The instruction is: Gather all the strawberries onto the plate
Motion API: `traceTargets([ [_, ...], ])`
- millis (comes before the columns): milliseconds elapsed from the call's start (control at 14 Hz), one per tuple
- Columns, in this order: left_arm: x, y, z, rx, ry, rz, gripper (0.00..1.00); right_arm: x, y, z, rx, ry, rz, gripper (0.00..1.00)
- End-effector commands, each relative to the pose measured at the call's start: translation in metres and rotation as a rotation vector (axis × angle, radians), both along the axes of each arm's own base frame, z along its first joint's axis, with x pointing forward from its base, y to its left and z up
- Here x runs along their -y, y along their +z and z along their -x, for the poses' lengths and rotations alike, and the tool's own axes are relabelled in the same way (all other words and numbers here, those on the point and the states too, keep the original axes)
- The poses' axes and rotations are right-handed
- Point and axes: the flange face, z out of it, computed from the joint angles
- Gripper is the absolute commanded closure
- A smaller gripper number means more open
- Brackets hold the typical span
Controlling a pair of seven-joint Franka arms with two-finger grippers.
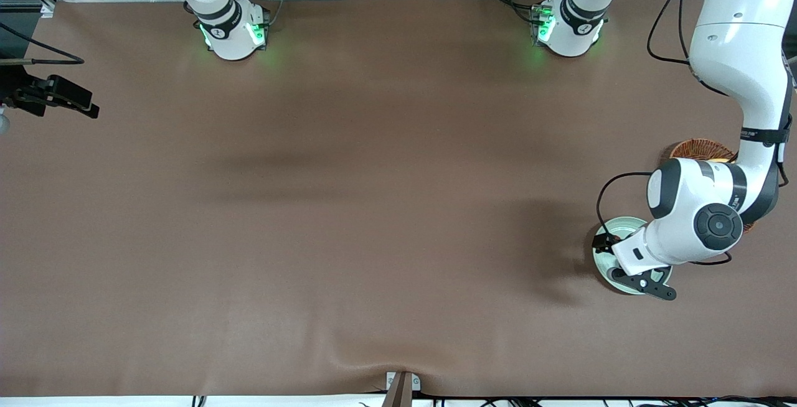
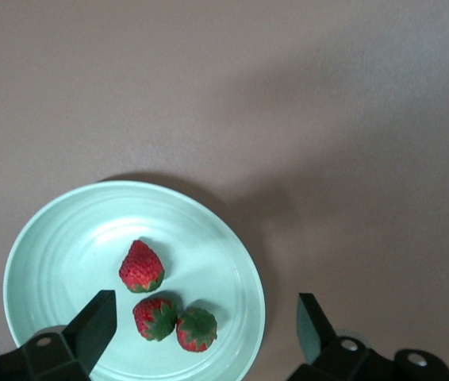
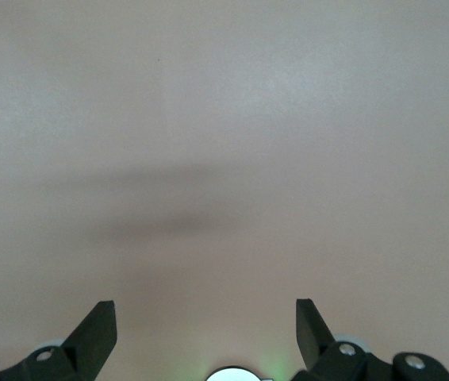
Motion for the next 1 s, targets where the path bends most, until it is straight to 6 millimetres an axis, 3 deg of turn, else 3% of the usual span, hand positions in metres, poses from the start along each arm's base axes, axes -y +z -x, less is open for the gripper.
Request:
traceTargets([
  [0,-0.001,0.014,-0.007,0.037,0.011,-0.010,0.00,-0.004,0.000,0.002,-0.007,-0.015,0.022,0.00],
  [286,-0.002,0.025,-0.011,0.058,0.010,-0.011,0.00,-0.004,0.000,0.001,-0.005,-0.015,0.022,0.00],
  [500,-0.009,0.020,-0.013,0.059,0.010,-0.008,0.00,-0.005,0.000,0.001,-0.005,-0.013,0.022,0.00],
  [643,0.018,0.029,-0.014,0.087,-0.017,-0.014,0.00,-0.005,0.000,0.001,-0.005,-0.012,0.022,0.00],
  [786,0.012,0.026,-0.015,0.095,-0.005,-0.032,0.00,-0.005,0.000,0.001,-0.005,-0.012,0.022,0.00],
  [929,0.008,0.035,-0.020,0.139,-0.005,-0.043,0.00,-0.005,0.000,0.001,-0.005,-0.010,0.022,0.00],
])
